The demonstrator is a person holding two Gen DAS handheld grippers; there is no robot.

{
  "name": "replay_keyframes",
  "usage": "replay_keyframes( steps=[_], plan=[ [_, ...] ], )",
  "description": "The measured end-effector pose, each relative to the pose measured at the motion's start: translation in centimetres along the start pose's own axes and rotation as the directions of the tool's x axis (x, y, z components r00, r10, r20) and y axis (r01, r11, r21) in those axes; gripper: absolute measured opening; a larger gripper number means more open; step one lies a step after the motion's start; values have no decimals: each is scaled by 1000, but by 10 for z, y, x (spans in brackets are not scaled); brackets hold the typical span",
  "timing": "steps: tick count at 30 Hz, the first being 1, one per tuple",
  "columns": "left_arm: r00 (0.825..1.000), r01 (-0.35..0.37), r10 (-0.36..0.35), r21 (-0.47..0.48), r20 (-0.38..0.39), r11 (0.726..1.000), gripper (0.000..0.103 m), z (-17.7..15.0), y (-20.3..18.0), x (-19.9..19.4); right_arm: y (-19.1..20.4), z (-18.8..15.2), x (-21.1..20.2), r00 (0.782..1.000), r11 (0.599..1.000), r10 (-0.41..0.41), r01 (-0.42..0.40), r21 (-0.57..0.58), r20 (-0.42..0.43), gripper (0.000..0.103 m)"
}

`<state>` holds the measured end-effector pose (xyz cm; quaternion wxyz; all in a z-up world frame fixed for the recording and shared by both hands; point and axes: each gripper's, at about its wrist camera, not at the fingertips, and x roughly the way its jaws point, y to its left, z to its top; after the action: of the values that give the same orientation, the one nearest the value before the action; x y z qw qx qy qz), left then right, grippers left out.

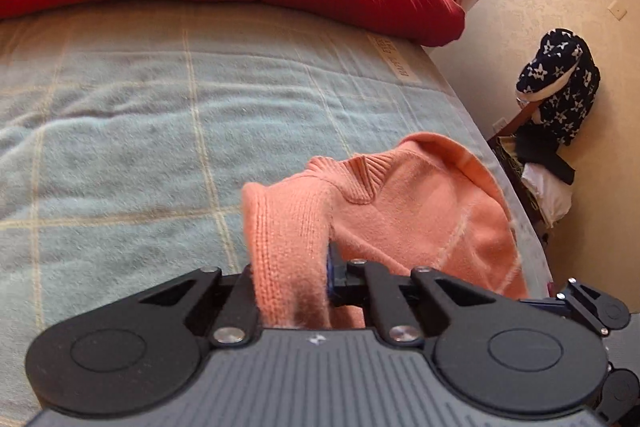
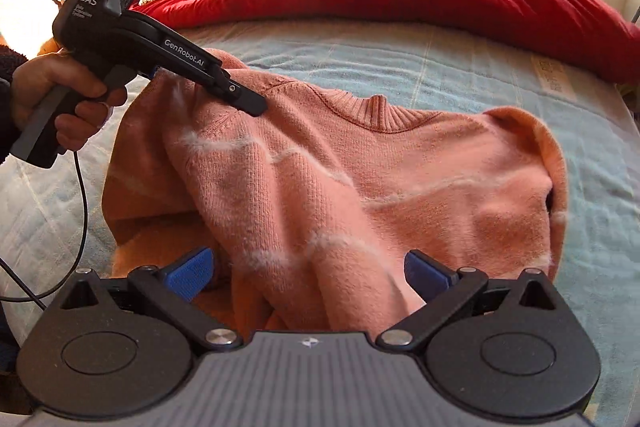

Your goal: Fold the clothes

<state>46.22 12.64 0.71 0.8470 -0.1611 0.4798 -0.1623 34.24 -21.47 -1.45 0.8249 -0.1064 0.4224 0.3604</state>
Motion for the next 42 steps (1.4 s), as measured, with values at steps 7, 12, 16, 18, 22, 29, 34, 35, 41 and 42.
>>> replay_keyframes(
  steps=[7,12,16,18,22,29,34,35,41,42],
  plan=[
    [987,-159,158,66,20,985,8,47,24,2,-9,4,-10,998,998,-36,33,45,49,103],
    [967,-252,253,115,8,961,10,78,43,18,-11,0,-12,998,996,-27,23,87,51,103],
    [965,-249,251,45,-68,967,11,84,61,51,-8,-1,-8,999,995,-15,10,101,42,103],
    [960,-254,260,69,-102,965,11,77,59,61,-8,-2,-4,1000,995,-10,7,104,29,103],
    [955,-265,276,103,-112,959,16,62,54,62,-8,-4,3,1000,994,-1,0,107,7,103],
    [953,-268,285,152,-102,951,35,47,40,31,-7,0,13,999,997,32,-30,77,-16,103],
    [952,-290,300,127,-63,948,42,29,38,0,-10,-1,33,995,994,75,-68,88,-72,103],
    [951,-299,306,113,-52,948,44,23,38,-7,-12,-3,37,993,993,81,-73,95,-82,103],
    [959,-281,279,-33,-57,959,49,-18,35,-35,-13,-8,54,992,996,70,-65,55,-108,103],
    [962,-269,265,-65,-69,961,49,-27,34,-36,-12,-9,56,992,997,67,-62,47,-111,103]
  ],
)
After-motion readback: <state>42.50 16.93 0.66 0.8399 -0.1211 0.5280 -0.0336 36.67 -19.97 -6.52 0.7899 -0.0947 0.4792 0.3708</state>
